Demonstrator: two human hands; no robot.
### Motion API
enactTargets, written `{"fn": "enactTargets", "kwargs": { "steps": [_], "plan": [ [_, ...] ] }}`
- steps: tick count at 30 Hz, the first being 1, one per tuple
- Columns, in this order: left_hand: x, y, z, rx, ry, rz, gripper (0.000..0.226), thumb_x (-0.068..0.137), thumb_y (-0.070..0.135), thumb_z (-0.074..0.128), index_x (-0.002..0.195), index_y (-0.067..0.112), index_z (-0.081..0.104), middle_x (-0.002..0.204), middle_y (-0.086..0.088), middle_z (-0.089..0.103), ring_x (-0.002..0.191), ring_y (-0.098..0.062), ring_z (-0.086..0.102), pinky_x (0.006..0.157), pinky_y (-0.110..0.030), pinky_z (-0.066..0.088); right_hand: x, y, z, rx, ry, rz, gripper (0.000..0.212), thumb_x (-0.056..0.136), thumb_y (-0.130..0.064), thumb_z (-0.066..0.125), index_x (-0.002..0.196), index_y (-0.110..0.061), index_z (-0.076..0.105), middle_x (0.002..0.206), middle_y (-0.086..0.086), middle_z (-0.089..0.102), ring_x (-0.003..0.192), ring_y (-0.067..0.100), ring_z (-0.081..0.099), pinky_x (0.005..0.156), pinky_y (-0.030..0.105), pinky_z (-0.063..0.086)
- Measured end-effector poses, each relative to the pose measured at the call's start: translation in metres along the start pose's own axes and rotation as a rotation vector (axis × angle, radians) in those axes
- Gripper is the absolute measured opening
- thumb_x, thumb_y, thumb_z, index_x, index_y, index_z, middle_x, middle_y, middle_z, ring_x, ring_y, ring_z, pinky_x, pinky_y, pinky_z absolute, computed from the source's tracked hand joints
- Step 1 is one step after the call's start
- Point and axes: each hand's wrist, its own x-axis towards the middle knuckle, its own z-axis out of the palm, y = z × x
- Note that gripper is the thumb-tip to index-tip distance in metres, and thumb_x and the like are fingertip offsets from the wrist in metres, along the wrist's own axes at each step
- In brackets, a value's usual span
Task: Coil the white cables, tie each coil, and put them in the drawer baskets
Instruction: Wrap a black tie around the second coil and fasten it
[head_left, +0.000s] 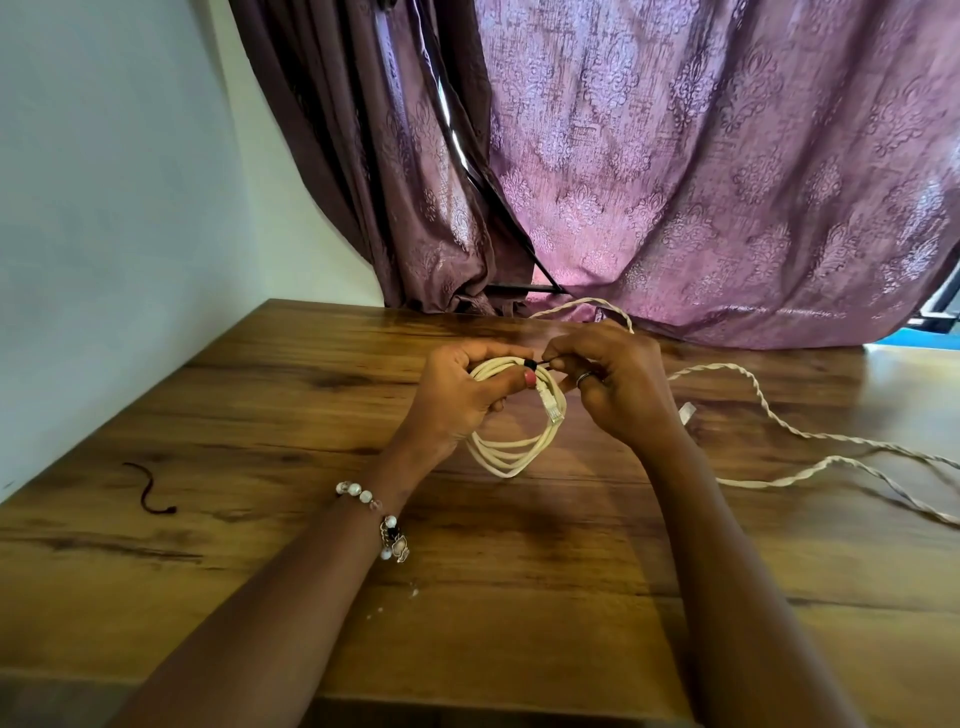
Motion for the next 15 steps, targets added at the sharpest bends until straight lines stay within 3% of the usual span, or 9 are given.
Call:
{"fn": "enactTargets", "kwargs": {
  "steps": [3, 7, 12, 15],
  "plan": [
    [0.0003, -0.0008, -0.0002, -0.001, 0.000, -0.003, 0.021, 0.076, 0.006, 0.076, 0.096, 0.008, 0.073, 0.075, -0.023, 0.065, 0.043, -0.006, 0.043, 0.041, -0.017, 0.036, 0.0007, -0.0035, -0.0008, -0.006, 0.005, -0.007, 0.034, 0.063, 0.014, 0.054, 0.089, -0.001, 0.071, 0.085, 0.005, 0.070, 0.078, 0.018, 0.063, 0.064, 0.044, 0.055],
    [-0.0004, 0.0004, 0.0002, -0.002, 0.002, 0.001, 0.019, 0.076, 0.004, 0.076, 0.094, 0.010, 0.073, 0.069, -0.011, 0.065, 0.042, -0.004, 0.043, 0.041, -0.016, 0.036, 0.0013, -0.0081, -0.0024, -0.007, 0.007, -0.019, 0.034, 0.061, 0.013, 0.052, 0.086, -0.002, 0.071, 0.082, 0.002, 0.068, 0.076, 0.015, 0.061, 0.062, 0.042, 0.054],
    [-0.0003, -0.0001, -0.0003, -0.014, -0.008, -0.005, 0.019, 0.076, 0.005, 0.076, 0.094, 0.010, 0.073, 0.073, -0.018, 0.064, 0.043, -0.005, 0.043, 0.041, -0.017, 0.036, 0.0018, -0.0089, -0.0023, -0.038, 0.003, -0.033, 0.030, 0.065, 0.015, 0.055, 0.086, -0.001, 0.071, 0.081, 0.004, 0.068, 0.074, 0.016, 0.060, 0.061, 0.042, 0.054],
    [-0.0006, 0.0001, -0.0001, -0.012, -0.003, -0.002, 0.019, 0.076, 0.005, 0.076, 0.093, 0.010, 0.073, 0.070, -0.013, 0.066, 0.042, -0.004, 0.044, 0.041, -0.015, 0.037, 0.0021, -0.0106, -0.0036, -0.044, -0.004, -0.035, 0.031, 0.064, 0.014, 0.055, 0.085, -0.001, 0.071, 0.080, 0.005, 0.069, 0.073, 0.020, 0.061, 0.060, 0.042, 0.053]
  ]
}}
